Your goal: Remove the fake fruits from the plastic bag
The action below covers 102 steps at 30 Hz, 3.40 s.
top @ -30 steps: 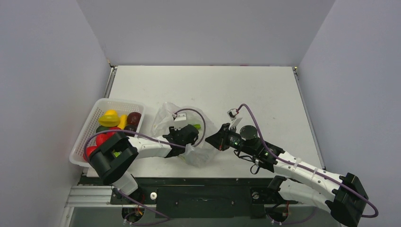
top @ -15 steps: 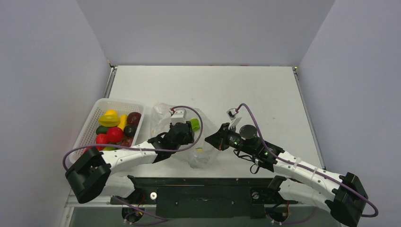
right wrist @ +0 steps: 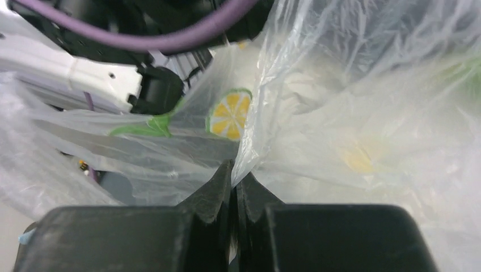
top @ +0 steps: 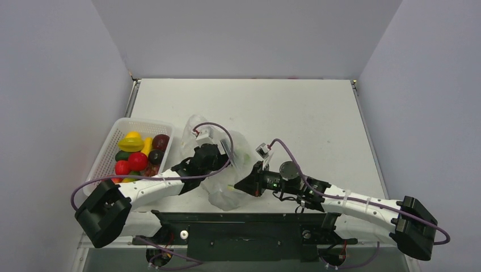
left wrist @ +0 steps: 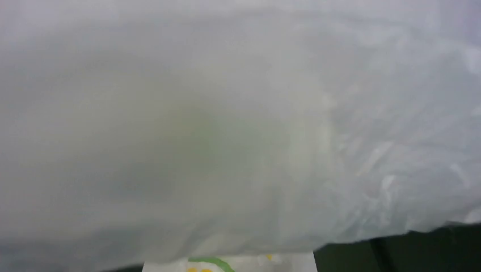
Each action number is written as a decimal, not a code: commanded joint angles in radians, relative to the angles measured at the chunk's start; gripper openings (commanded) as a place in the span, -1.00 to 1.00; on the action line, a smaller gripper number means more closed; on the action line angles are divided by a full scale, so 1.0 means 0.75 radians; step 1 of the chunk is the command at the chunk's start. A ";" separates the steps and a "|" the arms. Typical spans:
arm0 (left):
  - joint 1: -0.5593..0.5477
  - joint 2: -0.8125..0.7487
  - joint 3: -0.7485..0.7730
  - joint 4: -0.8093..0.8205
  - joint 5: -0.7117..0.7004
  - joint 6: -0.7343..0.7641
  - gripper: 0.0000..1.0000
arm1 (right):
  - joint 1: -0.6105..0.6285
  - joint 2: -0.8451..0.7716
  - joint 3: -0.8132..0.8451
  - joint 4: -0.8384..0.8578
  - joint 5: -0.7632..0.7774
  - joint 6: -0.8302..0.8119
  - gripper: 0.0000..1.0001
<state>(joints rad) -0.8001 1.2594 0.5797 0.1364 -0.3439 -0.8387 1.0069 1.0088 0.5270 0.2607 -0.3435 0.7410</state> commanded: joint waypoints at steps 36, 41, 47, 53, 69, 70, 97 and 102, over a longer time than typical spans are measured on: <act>-0.073 -0.183 -0.231 0.239 0.144 0.140 0.80 | -0.006 -0.097 0.400 -0.953 0.984 -0.175 0.63; -0.070 -0.337 -0.239 0.121 0.127 0.156 0.83 | -0.016 0.077 0.599 -0.991 1.028 -0.316 0.66; -0.065 -0.367 -0.236 0.059 0.111 0.135 0.85 | -0.025 0.297 0.718 -0.927 0.906 -0.373 0.62; -0.065 -0.313 -0.235 -0.009 0.039 0.039 0.85 | -0.057 0.476 0.761 -0.877 0.983 -0.397 -0.25; -0.062 -0.258 -0.343 0.206 0.001 -0.047 0.85 | 0.038 0.295 0.653 -0.729 0.645 -0.286 -1.00; -0.062 -0.260 -0.356 0.215 0.005 -0.048 0.85 | 0.005 0.277 0.561 -0.696 0.608 -0.263 -1.00; -0.199 0.073 -0.098 0.076 0.366 0.417 0.94 | -0.135 0.163 0.448 -0.604 0.478 -0.308 -1.00; -0.299 0.199 -0.052 0.088 0.316 0.412 0.94 | -0.136 0.136 0.423 -0.608 0.482 -0.297 -1.00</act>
<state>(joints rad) -0.9695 1.3586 0.4789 0.1902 -0.1158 -0.5583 0.9092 1.1507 0.8524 -0.2340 0.0174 0.5144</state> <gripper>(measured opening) 0.971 0.004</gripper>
